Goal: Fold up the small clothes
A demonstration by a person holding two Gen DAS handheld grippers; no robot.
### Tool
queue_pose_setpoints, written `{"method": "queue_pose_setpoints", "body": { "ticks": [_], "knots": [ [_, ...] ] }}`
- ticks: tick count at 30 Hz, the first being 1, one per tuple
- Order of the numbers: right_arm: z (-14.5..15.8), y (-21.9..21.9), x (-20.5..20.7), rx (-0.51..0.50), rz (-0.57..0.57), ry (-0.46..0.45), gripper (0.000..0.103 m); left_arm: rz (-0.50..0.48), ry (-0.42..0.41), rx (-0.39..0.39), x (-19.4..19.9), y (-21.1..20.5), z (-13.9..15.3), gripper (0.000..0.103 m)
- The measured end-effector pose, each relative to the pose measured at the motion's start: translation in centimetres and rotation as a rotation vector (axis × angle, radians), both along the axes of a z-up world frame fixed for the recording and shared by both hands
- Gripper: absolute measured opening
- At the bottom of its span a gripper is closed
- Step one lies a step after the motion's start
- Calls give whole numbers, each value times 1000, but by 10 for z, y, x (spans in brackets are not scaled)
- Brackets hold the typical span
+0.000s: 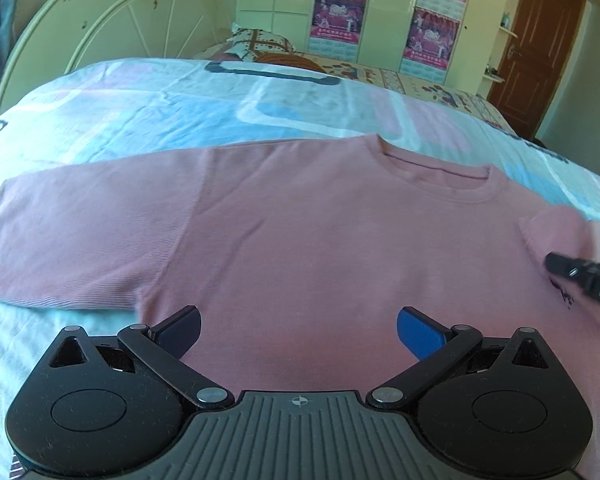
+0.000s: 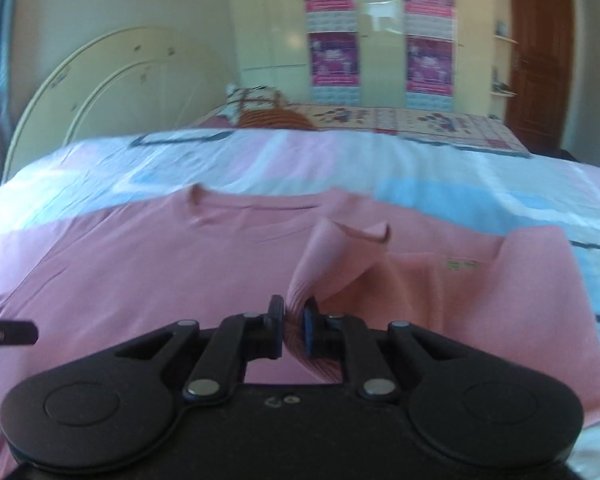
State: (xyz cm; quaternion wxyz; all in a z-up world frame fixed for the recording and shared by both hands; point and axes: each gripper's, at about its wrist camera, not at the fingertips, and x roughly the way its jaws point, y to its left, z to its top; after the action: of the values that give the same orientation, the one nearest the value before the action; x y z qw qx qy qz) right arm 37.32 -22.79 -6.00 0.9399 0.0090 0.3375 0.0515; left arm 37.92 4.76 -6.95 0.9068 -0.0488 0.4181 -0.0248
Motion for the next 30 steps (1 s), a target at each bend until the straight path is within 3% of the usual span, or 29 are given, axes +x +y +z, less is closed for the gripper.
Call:
{"method": "queue_pose_setpoints", "body": {
  "ticks": [3,4,6,7,8,9,11,12,13,15,16,21,24,27,30],
  "knots": [
    [-12,33,4,-13,64,34,10,19,1,-37,3,18,-4,103],
    [-18,41,5,-11,78,57,14,20,4,-44,4,20,-5,103],
    [-26,52,1,-26,110,74,34,12,2,-52,7,20,-5,103],
    [-26,57,-5,-40,132,57,53,-1,-3,-58,8,18,-5,103],
    [-23,61,-10,-57,141,42,59,-14,-8,-65,10,15,-4,103],
    [-19,62,-18,-56,140,20,55,-33,-13,-77,9,11,-3,103],
    [-11,50,-28,-11,111,4,21,-84,-20,-122,14,-4,0,102],
    [-9,39,-31,10,72,15,14,-112,-20,-143,17,-14,0,101],
    [-8,29,-33,20,36,17,9,-142,-18,-167,21,-26,1,75],
    [-5,6,-39,22,-38,17,12,-197,20,-234,29,-50,-3,55],
    [-3,-5,-43,21,-68,19,12,-205,33,-256,34,-60,-7,55],
    [5,-60,-63,-5,-210,6,12,-217,88,-219,60,-110,-24,56],
    [4,-89,-75,-3,-285,13,13,-246,81,-223,67,-129,-28,55],
    [1,-109,-85,9,-343,24,13,-271,69,-249,74,-138,-27,7],
    [-2,-123,-92,27,-378,38,13,-261,-15,-279,70,-130,-12,7]
  ]
}}
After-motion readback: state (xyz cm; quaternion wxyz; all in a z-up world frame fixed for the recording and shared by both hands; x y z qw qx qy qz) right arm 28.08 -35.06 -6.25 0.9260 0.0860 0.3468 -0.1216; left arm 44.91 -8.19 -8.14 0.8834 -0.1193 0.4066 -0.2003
